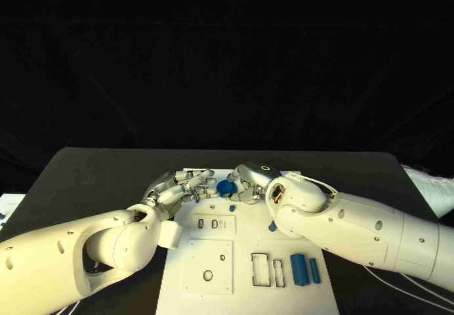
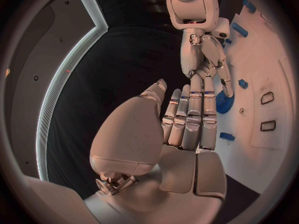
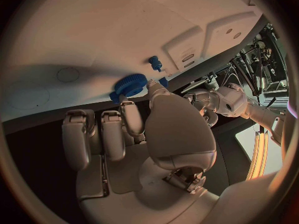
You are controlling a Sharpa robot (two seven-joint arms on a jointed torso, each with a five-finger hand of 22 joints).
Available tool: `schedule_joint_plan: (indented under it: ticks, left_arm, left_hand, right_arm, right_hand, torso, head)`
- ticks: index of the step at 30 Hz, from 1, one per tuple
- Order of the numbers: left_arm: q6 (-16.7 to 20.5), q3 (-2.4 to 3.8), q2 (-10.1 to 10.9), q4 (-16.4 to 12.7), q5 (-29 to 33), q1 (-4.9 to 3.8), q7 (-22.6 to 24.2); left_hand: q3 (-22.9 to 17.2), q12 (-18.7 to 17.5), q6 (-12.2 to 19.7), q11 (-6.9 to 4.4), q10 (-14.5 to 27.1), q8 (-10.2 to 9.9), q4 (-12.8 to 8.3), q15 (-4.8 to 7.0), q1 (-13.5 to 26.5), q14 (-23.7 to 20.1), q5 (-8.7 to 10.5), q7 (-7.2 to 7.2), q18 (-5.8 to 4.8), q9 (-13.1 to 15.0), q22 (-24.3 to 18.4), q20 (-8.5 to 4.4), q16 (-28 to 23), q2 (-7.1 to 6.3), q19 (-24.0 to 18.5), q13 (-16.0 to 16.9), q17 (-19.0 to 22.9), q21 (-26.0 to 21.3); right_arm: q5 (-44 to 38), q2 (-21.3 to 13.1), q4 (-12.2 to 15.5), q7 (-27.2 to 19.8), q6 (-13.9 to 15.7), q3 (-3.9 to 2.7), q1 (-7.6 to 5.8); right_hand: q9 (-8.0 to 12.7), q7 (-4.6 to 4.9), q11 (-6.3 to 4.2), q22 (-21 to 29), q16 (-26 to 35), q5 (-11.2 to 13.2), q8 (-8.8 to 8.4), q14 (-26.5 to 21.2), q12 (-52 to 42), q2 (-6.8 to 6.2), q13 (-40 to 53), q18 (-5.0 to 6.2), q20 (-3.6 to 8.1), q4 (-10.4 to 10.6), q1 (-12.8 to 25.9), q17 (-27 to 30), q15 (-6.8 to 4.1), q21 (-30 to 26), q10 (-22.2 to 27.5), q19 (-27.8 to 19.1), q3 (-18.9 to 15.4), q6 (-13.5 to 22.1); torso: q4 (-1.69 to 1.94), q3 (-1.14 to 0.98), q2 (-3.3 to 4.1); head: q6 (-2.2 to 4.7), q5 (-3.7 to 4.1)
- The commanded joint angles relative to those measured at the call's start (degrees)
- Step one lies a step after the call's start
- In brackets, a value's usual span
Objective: Assemble the parts on the task board
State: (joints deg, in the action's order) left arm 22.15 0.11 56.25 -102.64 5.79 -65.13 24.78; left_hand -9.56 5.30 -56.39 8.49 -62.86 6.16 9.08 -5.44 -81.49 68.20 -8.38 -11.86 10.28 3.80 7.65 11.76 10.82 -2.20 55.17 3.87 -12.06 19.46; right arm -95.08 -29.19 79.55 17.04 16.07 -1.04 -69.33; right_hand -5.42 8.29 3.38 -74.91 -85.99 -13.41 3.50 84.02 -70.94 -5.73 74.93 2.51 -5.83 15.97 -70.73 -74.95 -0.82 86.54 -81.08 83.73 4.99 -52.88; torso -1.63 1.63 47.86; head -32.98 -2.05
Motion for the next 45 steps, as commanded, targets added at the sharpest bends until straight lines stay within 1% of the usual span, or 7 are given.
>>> schedule_joint_plan:
  ticks: [1, 11, 22, 28, 31, 37, 45]
  left_arm:
    - [-0.20, 0.04, -0.01, -0.15, 0.06, -0.06, 0.50]
    - [-0.20, 0.04, 0.05, -0.13, 0.06, -0.06, 0.49]
    - [-0.28, 0.04, 0.12, 0.05, 0.06, -0.06, 0.51]
    - [-0.37, 0.04, 0.08, 0.24, 0.06, -0.05, 0.52]
    - [-0.43, 0.03, 0.00, 0.46, 0.06, -0.04, 0.52]
    - [-0.66, -0.01, -0.39, 1.00, 0.06, 0.00, 0.54]
    - [-0.88, -0.15, -0.91, 1.93, 0.06, 0.06, 0.62]
  left_hand:
    - [-0.10, -0.26, -0.10, 0.30, 0.25, -0.28, -0.35, -0.01, -0.56, 0.20, 0.20, -0.50, 0.18, -0.04, -0.08, -0.01, -0.19, -0.18, 0.46, -0.06, -0.07, -0.27]
    - [-0.20, -0.37, -0.11, 0.33, 0.25, -0.36, -0.48, -0.03, -0.60, 0.18, 0.20, -0.53, 0.17, -0.03, -0.12, 0.00, -0.30, -0.18, 0.46, -0.06, -0.14, -0.29]
    - [-0.20, -0.37, -0.11, 0.33, 0.25, -0.36, -0.48, -0.03, -0.60, 0.18, 0.20, -0.53, 0.17, -0.03, -0.12, 0.00, -0.30, -0.18, 0.46, -0.06, -0.14, -0.29]
    - [-0.24, -0.41, -0.11, 0.34, 0.25, -0.39, -0.52, -0.04, -0.61, 0.18, 0.20, -0.54, 0.17, -0.03, -0.13, 0.00, -0.35, -0.18, 0.46, -0.06, -0.17, -0.31]
    - [-0.24, -0.41, -0.11, 0.34, 0.25, -0.39, -0.52, -0.04, -0.61, 0.18, 0.20, -0.54, 0.17, -0.03, -0.13, 0.00, -0.35, -0.18, 0.46, -0.06, -0.17, -0.31]
    - [-0.27, -0.45, -0.11, 0.35, 0.25, -0.41, -0.55, -0.05, -0.62, 0.16, 0.20, -0.55, 0.16, -0.03, -0.14, 0.01, -0.39, -0.18, 0.44, -0.06, -0.18, -0.32]
    - [-0.27, -0.45, -0.11, 0.35, 0.25, -0.41, -0.55, -0.05, -0.62, 0.16, 0.20, -0.55, 0.16, -0.03, -0.14, 0.01, -0.39, -0.18, 0.44, -0.06, -0.18, -0.32]
  right_arm:
    - [-0.72, -0.05, -0.13, 1.33, -2.63, 0.17, 0.18]
    - [-1.60, -1.71, 1.46, 1.42, 2.69, 0.17, 0.23]
    - [2.89, -6.94, 5.47, -4.06, 12.57, -0.35, 0.16]
    - [13.91, -13.26, 8.57, -10.50, 10.16, -1.11, -0.23]
    - [20.12, -16.95, 9.22, -14.43, 7.78, -1.29, -0.45]
    - [24.43, -22.16, 8.37, -20.68, 5.73, -1.29, 0.10]
    - [24.27, -25.18, 5.30, -23.40, 5.73, -1.23, 1.76]
  right_hand:
    - [0.00, -0.03, 0.05, -7.61, -0.27, 0.11, -0.01, 4.15, -0.15, 0.08, 1.00, -0.69, -0.08, -0.24, -0.66, -5.72, 0.21, 0.18, -0.31, 0.42, 0.00, 0.49]
    - [0.03, 0.04, 0.05, -7.81, -0.37, -0.30, 0.18, 4.20, -0.54, 0.07, 1.31, -0.74, -0.04, -0.33, -0.96, -5.97, 0.19, 0.26, -0.52, 0.58, -0.03, 0.18]
    - [0.12, 0.23, 0.13, -7.55, -0.01, -1.88, 0.38, 4.01, -0.07, 0.28, 1.06, -0.67, -0.04, -0.79, -2.50, -5.16, 0.25, 0.13, -0.35, 0.35, 0.49, -1.09]
    - [0.35, 0.54, 0.38, -7.48, 0.01, -1.58, 0.24, 4.00, 0.21, 0.62, 0.96, -0.66, -0.21, -1.62, -4.33, -5.22, 0.48, 0.07, -0.12, 0.28, 1.13, -1.27]
    - [0.33, 0.44, 0.28, -7.44, 0.00, -1.65, 0.54, 4.01, 0.19, 0.64, 1.05, -0.64, -0.22, -3.40, -6.89, -5.31, 0.42, 0.03, -0.09, 0.23, 1.88, -2.31]
    - [0.51, 0.23, 0.01, -7.21, -0.03, -1.82, 0.52, 4.04, 0.31, -0.47, 1.06, -0.58, -0.04, -6.98, -11.05, -5.47, 0.19, -0.11, -0.03, 0.01, 2.79, -3.40]
    - [0.80, 0.25, 0.02, -7.11, 0.02, -1.41, 0.19, 4.02, 1.05, -1.09, 0.57, -0.55, 0.01, -7.76, -11.64, -5.43, 0.18, -0.18, 0.28, -0.09, 2.71, -3.00]
  torso:
    - [-0.10, 0.00, -0.02]
    - [-0.12, -0.11, 0.02]
    - [-0.26, -0.13, -0.09]
    - [-0.50, -0.22, -0.37]
    - [-1.02, -0.39, -0.76]
    - [-1.96, -0.92, -1.46]
    - [-2.46, -1.43, -1.91]
  head:
    - [-0.04, -0.15]
    - [0.07, -0.25]
    - [0.30, 0.03]
    - [0.24, 0.01]
    - [0.29, 0.07]
    - [0.40, 0.48]
    - [0.21, 0.94]
